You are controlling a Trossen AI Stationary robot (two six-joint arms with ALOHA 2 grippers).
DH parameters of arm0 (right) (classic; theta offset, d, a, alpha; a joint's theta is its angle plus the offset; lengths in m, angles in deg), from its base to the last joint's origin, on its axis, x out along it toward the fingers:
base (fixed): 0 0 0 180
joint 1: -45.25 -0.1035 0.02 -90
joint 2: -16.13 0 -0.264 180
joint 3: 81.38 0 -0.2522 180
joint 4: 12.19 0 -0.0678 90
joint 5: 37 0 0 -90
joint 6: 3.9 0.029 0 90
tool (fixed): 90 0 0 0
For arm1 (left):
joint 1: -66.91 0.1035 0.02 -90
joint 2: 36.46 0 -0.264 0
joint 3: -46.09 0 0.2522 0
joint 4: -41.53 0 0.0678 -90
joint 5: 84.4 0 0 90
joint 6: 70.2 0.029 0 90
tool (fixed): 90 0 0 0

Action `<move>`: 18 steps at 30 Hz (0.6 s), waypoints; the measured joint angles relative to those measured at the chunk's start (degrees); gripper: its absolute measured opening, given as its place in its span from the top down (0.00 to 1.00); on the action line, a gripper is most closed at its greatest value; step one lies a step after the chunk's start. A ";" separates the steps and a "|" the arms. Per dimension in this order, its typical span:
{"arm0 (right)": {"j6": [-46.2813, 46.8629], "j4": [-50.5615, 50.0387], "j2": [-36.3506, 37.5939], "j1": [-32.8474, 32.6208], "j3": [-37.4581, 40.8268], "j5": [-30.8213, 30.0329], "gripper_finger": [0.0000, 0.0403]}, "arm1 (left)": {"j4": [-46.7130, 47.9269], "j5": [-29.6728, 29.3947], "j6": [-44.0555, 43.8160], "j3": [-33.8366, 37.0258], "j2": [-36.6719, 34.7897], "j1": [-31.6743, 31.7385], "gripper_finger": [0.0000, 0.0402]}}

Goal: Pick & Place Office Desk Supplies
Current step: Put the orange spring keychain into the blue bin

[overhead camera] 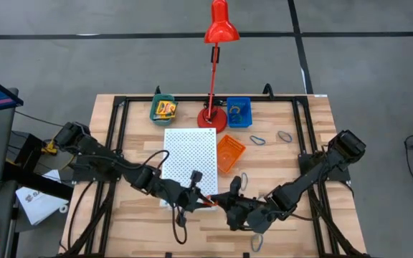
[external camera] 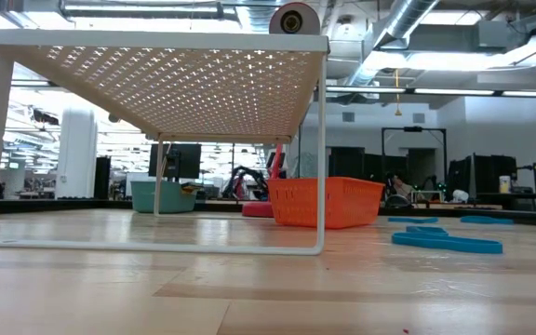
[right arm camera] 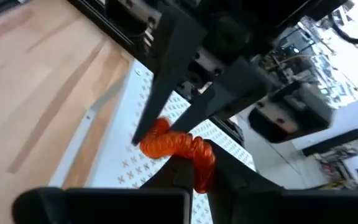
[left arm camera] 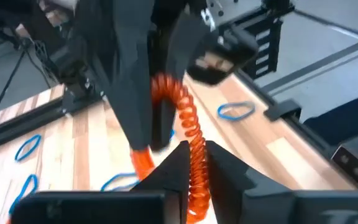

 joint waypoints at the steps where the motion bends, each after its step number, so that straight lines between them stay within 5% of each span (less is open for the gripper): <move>1: -0.37 -0.18 0.00 -0.20 0.00 -0.78 0.97 | 0.05 -0.02 0.56 0.36 -0.11 0.21 0.88; 9: -4.03 -2.52 0.57 0.53 0.00 -10.27 0.98 | 3.09 -0.09 2.75 2.14 -6.97 -1.67 0.75; 18: -2.73 -6.51 3.93 4.56 -0.04 -8.97 0.98 | 9.21 -5.42 3.25 7.03 -21.21 -4.54 0.62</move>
